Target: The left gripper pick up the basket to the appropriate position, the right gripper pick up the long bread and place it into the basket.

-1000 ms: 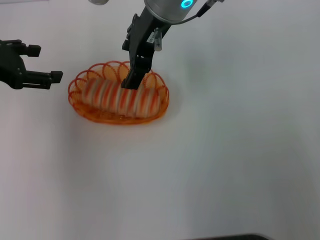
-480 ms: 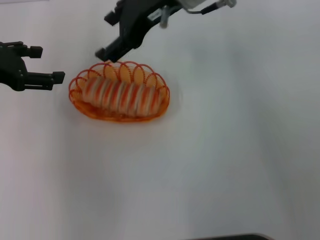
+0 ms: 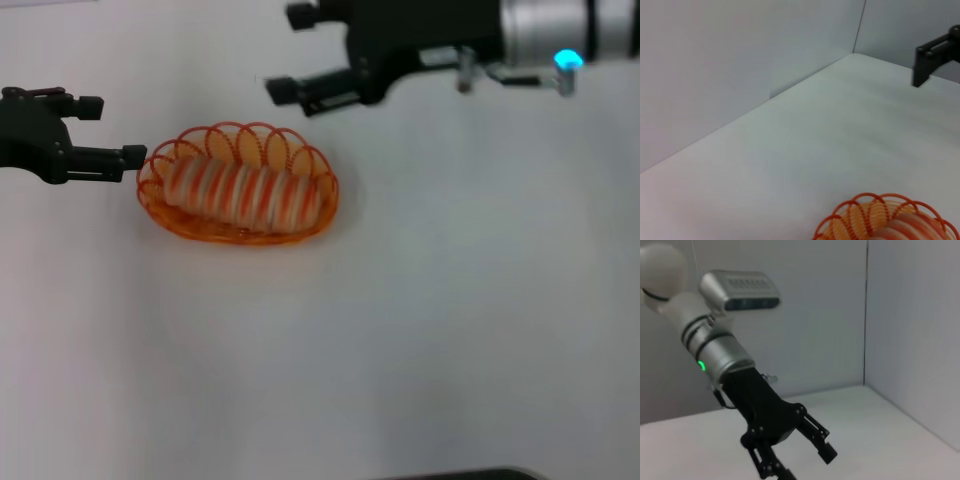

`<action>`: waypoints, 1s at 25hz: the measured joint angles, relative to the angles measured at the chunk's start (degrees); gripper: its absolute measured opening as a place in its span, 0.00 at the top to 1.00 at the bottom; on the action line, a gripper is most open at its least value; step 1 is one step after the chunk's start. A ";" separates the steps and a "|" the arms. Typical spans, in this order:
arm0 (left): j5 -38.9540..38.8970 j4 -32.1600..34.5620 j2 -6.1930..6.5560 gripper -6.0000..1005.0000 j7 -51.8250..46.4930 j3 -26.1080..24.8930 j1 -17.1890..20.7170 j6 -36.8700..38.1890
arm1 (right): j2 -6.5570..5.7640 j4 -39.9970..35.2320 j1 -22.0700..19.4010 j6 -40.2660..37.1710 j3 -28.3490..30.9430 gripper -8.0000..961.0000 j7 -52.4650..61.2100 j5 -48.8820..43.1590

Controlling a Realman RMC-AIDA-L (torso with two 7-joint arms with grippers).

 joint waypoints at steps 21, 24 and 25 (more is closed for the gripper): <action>3.18 -0.95 0.20 0.12 0.14 -0.11 2.56 3.74 | 0.07 6.81 -20.35 -5.76 3.67 0.02 -21.09 5.14; 4.29 -0.95 0.10 0.12 0.07 -0.14 2.79 4.19 | -0.08 8.38 -20.50 -5.13 4.24 0.02 -21.91 4.81; 4.44 -0.97 0.03 0.12 0.07 -0.17 2.89 4.22 | -0.09 8.69 -20.52 -4.98 4.47 0.02 -22.18 4.81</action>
